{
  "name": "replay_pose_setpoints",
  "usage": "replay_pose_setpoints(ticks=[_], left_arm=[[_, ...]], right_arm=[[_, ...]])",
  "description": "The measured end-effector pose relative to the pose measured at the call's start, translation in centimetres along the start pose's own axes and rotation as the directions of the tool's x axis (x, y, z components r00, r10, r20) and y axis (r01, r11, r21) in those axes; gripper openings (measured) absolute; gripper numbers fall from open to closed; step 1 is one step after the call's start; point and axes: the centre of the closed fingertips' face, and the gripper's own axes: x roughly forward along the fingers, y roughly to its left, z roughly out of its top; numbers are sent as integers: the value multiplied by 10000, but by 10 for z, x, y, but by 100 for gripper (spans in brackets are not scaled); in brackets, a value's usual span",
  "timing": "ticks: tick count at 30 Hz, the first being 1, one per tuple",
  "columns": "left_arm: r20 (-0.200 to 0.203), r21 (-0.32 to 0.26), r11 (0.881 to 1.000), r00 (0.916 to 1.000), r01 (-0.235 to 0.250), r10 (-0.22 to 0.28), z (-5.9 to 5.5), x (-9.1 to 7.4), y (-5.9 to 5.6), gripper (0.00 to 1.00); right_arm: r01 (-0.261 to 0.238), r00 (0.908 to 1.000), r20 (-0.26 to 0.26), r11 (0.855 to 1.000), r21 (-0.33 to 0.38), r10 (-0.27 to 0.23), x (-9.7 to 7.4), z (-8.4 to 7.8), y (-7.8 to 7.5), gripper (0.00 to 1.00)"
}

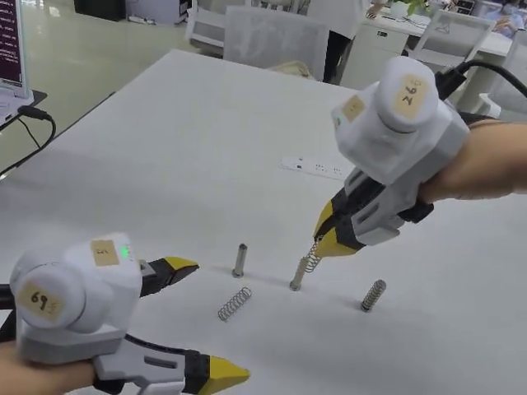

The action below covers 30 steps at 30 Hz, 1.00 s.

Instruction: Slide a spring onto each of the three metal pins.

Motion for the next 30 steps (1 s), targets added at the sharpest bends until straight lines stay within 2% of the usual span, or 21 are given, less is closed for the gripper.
replay_pose_setpoints(ticks=[2,14,23,30], left_arm=[[-40,-25,10000,10000,-18,18,-2,-1,0,81],[0,-139,9999,10000,-74,74,-4,-4,1,79],[-56,-235,9997,9999,-89,88,-7,-4,2,78],[-114,-287,9996,9999,-85,81,-8,-3,2,76]], right_arm=[[49,10000,-39,10000,18,-48,3,0,-7,7],[235,9981,-565,9997,-12,-235,17,-9,-22,7],[130,9969,-781,9999,92,-123,31,-17,-28,7],[61,9970,-777,9999,126,-51,33,-19,-31,7]])
